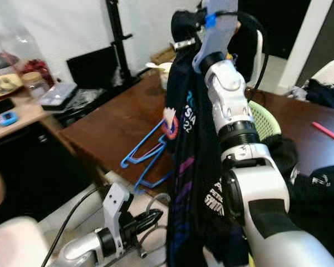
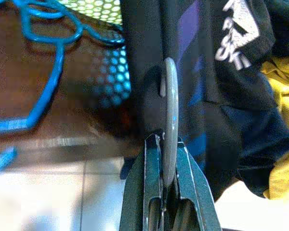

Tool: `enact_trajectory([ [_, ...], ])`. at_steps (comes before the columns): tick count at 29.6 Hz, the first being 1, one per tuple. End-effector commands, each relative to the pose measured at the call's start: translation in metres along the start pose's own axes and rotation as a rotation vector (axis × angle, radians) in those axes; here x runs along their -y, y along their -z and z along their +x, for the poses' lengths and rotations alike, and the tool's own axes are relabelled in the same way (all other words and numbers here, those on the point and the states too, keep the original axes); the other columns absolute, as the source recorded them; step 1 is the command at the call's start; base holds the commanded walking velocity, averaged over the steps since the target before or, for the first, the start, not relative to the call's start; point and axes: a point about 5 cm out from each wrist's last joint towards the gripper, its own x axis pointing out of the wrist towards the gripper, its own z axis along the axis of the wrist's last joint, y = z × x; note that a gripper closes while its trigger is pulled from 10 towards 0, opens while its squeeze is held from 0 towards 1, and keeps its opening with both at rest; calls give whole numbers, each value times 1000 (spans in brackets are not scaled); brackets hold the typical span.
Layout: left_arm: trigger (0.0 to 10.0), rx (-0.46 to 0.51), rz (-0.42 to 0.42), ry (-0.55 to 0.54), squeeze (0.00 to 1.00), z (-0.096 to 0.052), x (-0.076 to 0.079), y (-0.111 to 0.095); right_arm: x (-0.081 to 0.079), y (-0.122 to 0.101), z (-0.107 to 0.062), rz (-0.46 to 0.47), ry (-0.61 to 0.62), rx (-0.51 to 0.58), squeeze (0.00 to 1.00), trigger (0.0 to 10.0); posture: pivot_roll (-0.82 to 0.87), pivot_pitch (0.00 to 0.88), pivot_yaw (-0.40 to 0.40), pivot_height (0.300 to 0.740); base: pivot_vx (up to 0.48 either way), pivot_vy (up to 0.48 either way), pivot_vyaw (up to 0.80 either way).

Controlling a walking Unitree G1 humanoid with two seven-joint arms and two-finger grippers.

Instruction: Hang hanger

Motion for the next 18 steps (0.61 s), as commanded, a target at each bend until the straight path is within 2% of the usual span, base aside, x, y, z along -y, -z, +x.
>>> enact_trajectory([
  [1,10000,1,-16,47,0,0,6,0,13,-13,2,53,47,45,0,10000,58,0,5,740,0,0,-800],
  [6,10000,-1,-21,81,0,0,11,1,23,-19,3,78,85,65,0,10000,57,0,8,740,0,0,-800],
  [8,10000,-31,-44,148,0,-3,19,6,38,-25,0,65,148,71,0,10000,55,0,7,740,0,0,-800],
  [12,10000,-49,-55,177,0,-5,23,9,42,-26,0,52,170,67,0,10000,52,0,7,740,0,0,-800],
  [15,10000,-64,-72,211,0,-7,27,11,48,-28,-1,27,207,63,0,10000,52,0,7,740,0,0,-800],
  [18,10000,-62,-79,212,0,-8,27,12,64,-31,-5,-75,315,29,0,10000,55,0,5,740,0,0,-792],
])
